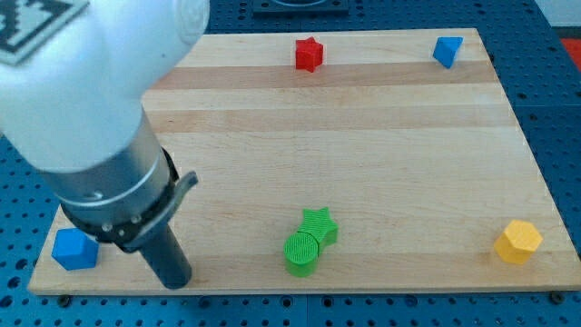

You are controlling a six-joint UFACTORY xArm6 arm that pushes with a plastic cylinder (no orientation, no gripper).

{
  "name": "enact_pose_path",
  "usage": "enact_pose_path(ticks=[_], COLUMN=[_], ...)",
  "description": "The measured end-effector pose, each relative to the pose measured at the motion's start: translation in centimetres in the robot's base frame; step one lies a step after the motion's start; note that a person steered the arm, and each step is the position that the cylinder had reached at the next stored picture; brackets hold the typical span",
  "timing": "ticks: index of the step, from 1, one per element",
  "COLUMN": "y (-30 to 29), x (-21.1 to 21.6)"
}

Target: Move the green circle below the green star

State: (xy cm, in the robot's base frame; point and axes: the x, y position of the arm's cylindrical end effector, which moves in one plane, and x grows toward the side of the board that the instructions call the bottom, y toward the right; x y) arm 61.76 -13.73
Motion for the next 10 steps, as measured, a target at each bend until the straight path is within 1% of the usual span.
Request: enact_pose_path(ticks=[4,6,7,9,10], y=[10.6,11.4,14.9,14.8,12.8], x=[0.1,0.1,-0.6,-0.7,-1.1])
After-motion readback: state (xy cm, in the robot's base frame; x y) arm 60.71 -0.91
